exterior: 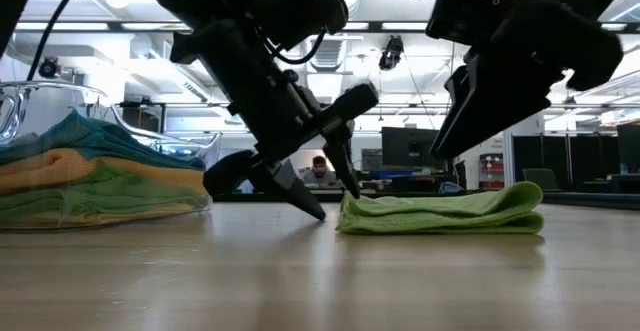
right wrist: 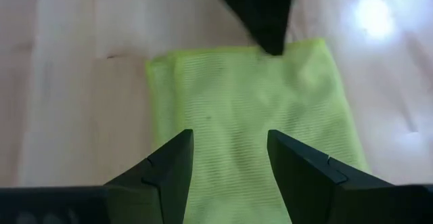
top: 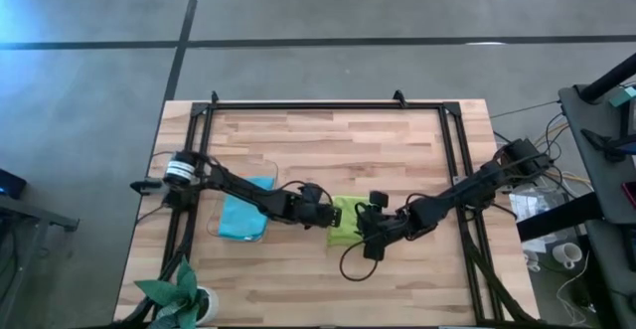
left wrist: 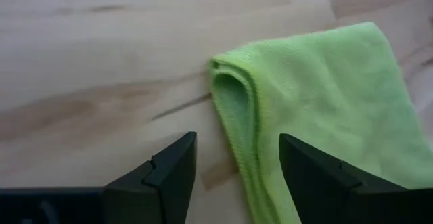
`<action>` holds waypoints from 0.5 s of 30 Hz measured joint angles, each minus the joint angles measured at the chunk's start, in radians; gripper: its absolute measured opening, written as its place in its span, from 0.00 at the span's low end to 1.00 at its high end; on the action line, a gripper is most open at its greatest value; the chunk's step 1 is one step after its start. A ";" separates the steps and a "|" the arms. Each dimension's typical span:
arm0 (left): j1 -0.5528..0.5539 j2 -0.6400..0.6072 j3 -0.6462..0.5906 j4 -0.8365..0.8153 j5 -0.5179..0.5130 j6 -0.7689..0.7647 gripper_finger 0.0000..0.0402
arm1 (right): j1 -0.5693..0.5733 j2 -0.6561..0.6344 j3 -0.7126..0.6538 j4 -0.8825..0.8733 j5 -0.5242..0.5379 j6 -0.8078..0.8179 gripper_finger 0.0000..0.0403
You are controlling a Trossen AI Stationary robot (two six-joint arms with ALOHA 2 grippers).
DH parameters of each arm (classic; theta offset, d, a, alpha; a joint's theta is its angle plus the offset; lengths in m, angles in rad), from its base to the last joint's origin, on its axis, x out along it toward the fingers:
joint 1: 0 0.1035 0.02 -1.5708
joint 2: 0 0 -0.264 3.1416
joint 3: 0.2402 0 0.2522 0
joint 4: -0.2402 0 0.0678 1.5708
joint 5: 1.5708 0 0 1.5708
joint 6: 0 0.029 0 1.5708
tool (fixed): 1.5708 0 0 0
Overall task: Fold microfiber towels
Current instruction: Put the folded green microfiber towel into the transparent bin
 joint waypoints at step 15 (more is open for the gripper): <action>-0.055 0.047 0.047 -0.017 -0.047 -0.070 0.48 | -0.005 0.000 -0.001 -0.004 0.036 -0.065 0.46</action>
